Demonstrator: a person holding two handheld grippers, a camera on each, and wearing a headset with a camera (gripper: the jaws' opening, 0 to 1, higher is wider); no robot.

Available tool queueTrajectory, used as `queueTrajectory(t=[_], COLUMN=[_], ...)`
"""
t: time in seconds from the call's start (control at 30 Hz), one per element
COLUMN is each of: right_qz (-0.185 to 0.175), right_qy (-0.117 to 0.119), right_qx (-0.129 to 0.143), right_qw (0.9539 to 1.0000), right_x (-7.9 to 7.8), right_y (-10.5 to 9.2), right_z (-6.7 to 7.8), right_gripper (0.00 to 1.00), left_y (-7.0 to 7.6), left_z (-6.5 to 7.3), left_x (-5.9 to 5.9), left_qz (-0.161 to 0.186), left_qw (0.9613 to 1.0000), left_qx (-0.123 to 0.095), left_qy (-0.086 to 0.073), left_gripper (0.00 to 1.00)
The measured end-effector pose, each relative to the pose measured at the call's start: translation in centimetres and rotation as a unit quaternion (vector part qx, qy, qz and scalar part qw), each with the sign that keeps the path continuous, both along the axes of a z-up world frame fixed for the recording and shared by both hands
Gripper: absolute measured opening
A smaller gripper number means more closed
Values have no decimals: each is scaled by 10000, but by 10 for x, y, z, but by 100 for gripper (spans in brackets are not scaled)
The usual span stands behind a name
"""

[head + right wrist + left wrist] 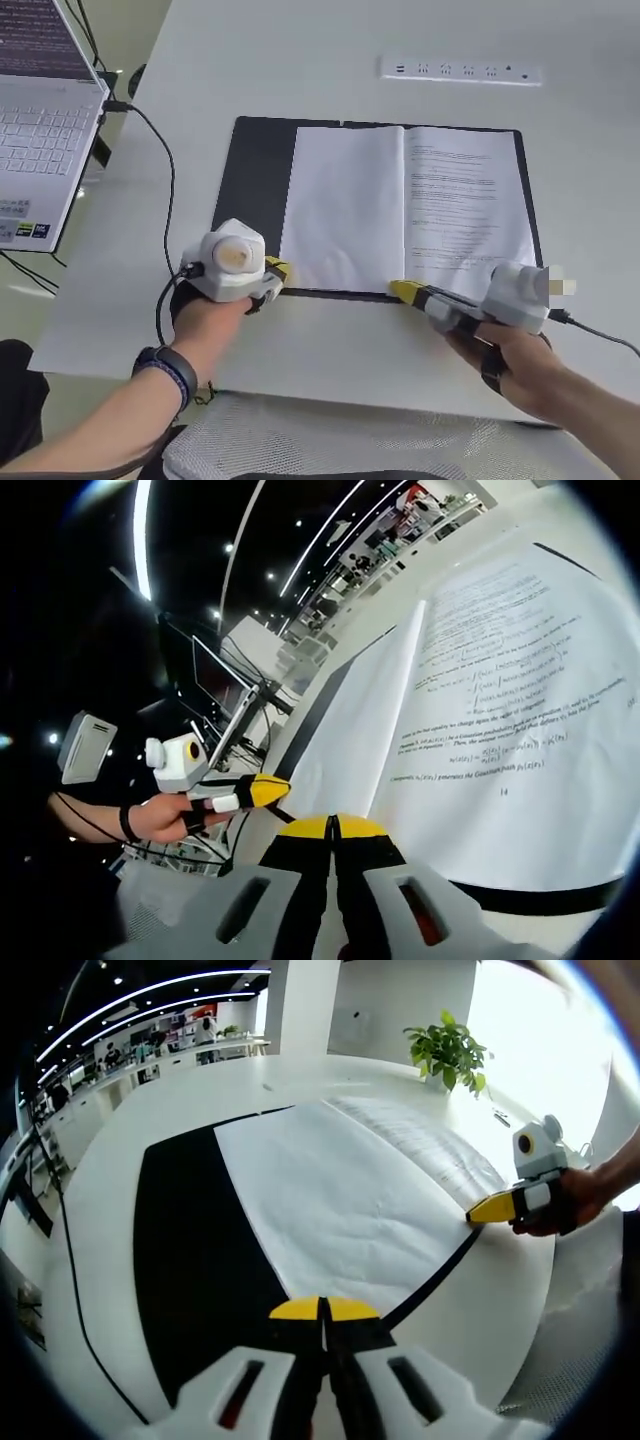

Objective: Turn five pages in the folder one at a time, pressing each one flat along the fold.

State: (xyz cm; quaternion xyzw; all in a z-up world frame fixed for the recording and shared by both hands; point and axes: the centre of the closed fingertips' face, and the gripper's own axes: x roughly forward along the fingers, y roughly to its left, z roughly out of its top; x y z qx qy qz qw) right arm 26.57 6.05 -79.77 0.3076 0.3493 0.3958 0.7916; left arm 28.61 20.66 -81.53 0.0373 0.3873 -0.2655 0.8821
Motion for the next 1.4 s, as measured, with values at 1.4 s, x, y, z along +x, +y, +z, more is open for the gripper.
queueTrajectory(t=[1.4], right_qz=[-261], right_qy=[-684], right_qx=[-701], right_qw=[9948], right_x=[10], right_y=[-49], right_z=[36], right_gripper=[27], left_y=[-8], left_z=[34], left_x=[-2], left_qz=[137], left_qw=[9995], left_qx=[-291], left_qy=[28], left_gripper=[19])
